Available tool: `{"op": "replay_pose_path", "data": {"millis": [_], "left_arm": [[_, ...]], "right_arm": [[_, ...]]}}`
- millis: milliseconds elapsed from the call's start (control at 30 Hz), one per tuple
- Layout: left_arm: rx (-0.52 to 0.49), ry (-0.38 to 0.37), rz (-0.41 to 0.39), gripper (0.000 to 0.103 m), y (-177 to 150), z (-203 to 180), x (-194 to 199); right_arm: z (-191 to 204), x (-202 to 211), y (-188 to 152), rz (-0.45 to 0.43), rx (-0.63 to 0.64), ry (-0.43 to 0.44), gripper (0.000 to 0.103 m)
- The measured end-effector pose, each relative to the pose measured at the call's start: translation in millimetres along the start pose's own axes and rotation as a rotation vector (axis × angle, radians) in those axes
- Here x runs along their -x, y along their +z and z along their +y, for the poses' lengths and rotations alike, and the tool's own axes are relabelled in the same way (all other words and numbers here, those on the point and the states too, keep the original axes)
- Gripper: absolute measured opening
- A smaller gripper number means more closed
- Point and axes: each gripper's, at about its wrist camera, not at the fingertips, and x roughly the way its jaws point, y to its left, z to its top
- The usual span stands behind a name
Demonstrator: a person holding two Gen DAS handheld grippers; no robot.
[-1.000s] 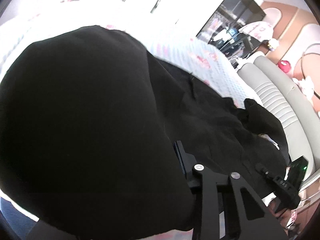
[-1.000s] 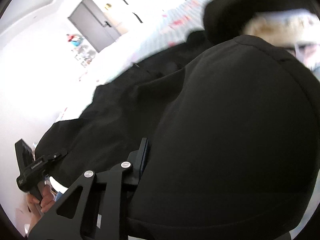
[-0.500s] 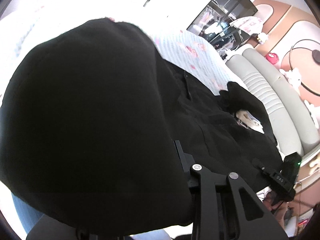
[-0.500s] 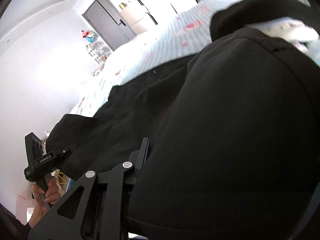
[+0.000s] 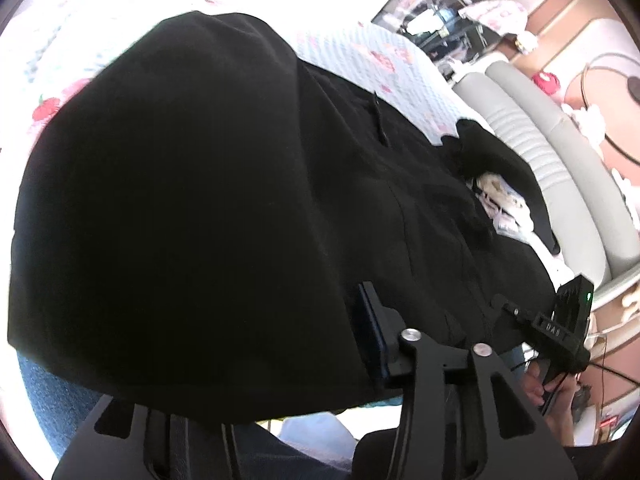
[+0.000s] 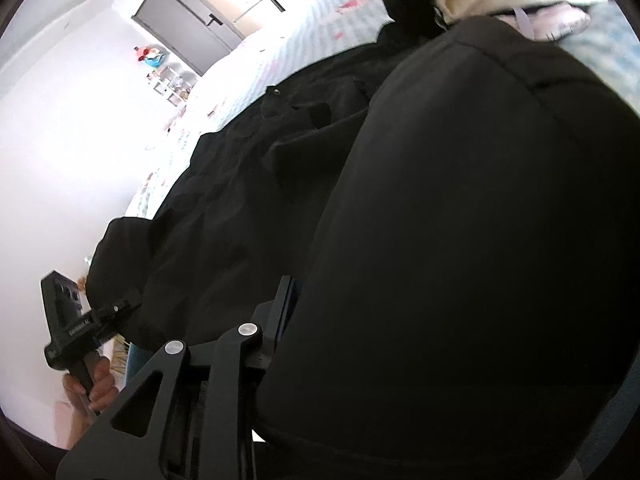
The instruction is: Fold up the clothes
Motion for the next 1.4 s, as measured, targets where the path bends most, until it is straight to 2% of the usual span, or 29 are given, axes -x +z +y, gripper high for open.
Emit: {"op": "replay_pose_path", "data": {"millis": [133, 267, 367, 433, 467, 633, 733, 800, 900, 967, 1100, 1267, 1400], "left_arm": [[-0.014, -0.005, -0.008, 0.055, -6, -4, 0], [-0.014, -0.007, -0.022, 0.056, -9, -7, 1], [-0.031, -0.002, -0.047, 0.056, -11, -13, 5], [-0.047, 0.003, -0.068, 0.056, -12, -19, 8], [-0.059, 0.007, -0.077, 0.056, -13, -24, 9], [-0.074, -0.006, -0.098, 0.056, -15, -32, 19], [-0.045, -0.046, -0.096, 0.056, -13, -32, 24], [-0.037, -0.069, -0.092, 0.056, -8, -31, 27], [-0.045, -0.084, -0.088, 0.056, 1, -35, 27], [-0.056, -0.088, -0.088, 0.056, 7, -39, 28], [-0.077, -0.111, -0.098, 0.055, 24, -48, 30], [-0.074, -0.147, -0.119, 0.054, 50, -54, 31], [-0.068, -0.179, -0.109, 0.054, 87, -50, 17]], "right_arm": [[5, -3, 1, -0.001, 0.027, -0.018, 0.031], [2, -12, 10, 0.005, 0.008, -0.009, 0.032], [13, -38, 26, 0.021, 0.002, -0.012, 0.036], [19, -45, 28, 0.046, 0.012, 0.010, 0.050], [19, -48, 28, 0.065, 0.016, 0.028, 0.051], [27, -46, 27, 0.073, 0.066, 0.048, 0.049], [28, -34, 33, 0.073, 0.088, 0.119, 0.049], [28, -30, 37, 0.085, 0.108, 0.154, 0.050], [35, -42, 43, 0.119, 0.138, 0.143, 0.050], [36, -45, 47, 0.120, 0.130, 0.165, 0.050], [33, -25, 59, 0.094, 0.103, 0.226, 0.055], [49, -20, 87, 0.051, 0.089, 0.258, 0.056], [55, -20, 115, 0.055, 0.082, 0.303, 0.056]]}}
